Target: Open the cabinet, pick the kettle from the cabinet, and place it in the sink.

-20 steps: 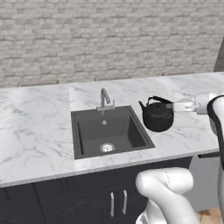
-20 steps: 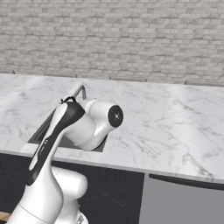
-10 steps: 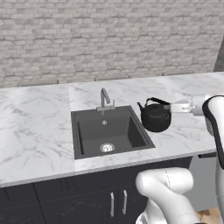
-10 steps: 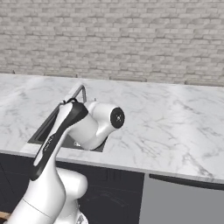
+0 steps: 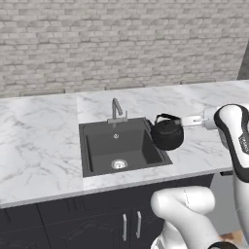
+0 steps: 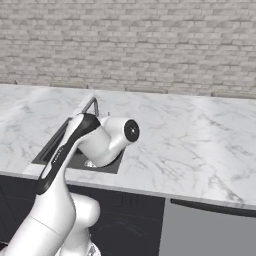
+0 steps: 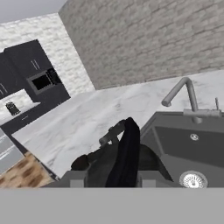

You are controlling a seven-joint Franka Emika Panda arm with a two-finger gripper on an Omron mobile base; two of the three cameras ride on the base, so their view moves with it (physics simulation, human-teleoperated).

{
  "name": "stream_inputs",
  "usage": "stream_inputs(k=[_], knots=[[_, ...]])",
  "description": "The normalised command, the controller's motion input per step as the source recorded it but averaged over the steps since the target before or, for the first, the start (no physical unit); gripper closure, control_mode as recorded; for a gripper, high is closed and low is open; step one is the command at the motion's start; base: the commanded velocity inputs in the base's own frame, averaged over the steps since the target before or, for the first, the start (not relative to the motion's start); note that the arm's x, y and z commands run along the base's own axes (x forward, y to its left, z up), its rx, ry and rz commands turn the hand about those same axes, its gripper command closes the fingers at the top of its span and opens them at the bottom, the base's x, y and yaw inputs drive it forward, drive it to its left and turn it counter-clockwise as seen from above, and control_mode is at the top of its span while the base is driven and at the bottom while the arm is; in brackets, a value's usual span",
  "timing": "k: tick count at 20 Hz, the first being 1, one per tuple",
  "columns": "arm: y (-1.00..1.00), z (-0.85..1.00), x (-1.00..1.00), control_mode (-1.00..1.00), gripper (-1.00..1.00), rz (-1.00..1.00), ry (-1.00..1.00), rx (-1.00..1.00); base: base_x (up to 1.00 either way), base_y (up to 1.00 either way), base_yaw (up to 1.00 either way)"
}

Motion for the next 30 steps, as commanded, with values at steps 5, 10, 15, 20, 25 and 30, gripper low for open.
stream_inputs(k=[5, 10, 15, 20, 25, 30], knots=[[0.24, -0.19, 0.07, -1.00, 1.00, 0.04, 0.04, -0.01, 0.00, 0.00, 0.00], [0.27, -0.22, 0.02, -1.00, 1.00, 0.00, -0.11, -0.02, 0.00, 0.00, 0.00], [0.21, -0.19, 0.05, -1.00, 1.00, 0.00, -0.06, 0.00, 0.00, 0.00, 0.00], [0.13, -0.15, 0.14, -1.00, 1.00, 0.00, 0.03, 0.00, 0.00, 0.00, 0.00], [0.08, -0.12, 0.20, -1.00, 1.00, 0.00, 0.07, 0.00, 0.00, 0.00, 0.00], [0.04, -0.12, 0.21, -1.00, 1.00, 0.00, 0.07, 0.00, 0.00, 0.00, 0.00]])
